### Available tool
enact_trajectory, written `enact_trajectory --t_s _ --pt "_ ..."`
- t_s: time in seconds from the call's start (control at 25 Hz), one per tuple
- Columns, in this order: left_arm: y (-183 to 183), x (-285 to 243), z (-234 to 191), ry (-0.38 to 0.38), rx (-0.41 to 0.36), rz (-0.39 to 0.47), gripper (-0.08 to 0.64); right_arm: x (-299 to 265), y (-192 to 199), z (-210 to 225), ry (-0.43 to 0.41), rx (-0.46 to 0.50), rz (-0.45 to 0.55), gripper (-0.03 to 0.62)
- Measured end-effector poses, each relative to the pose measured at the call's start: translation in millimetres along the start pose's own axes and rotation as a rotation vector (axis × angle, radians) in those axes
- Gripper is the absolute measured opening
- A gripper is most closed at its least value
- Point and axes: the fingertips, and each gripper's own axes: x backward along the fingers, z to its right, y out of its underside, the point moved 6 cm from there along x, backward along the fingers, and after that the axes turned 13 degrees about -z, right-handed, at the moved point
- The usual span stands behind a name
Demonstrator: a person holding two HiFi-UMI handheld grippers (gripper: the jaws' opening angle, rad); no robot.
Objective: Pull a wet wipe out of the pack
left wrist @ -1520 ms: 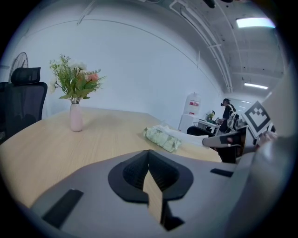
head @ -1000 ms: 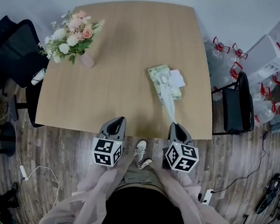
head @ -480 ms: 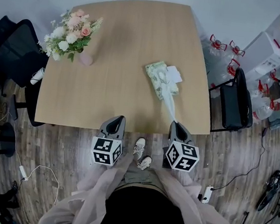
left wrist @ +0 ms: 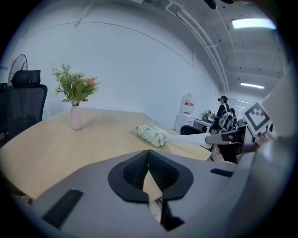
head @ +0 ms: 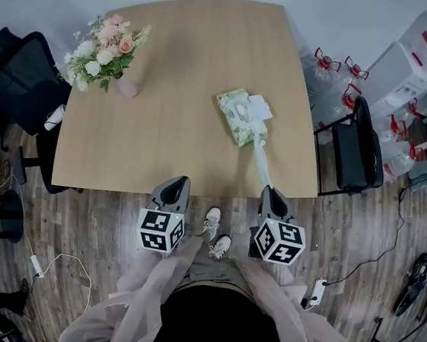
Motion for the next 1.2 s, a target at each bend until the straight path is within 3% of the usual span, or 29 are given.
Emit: enact_trajectory --t_s 0.48,0.72,1.2 --pt "-5 2 11 0.021 -0.013 0.022 0.009 15 5 5 0.01 0.005 0.041 0.014" --pt "-7 3 14 0.027 -0.02 0.033 0.011 18 0 5 0.038 0.088 0.083 0.012" --pt "-19 4 24 0.084 -0.053 0.097 0.011 23 -14 1 0.033 0.158 0.149 0.011"
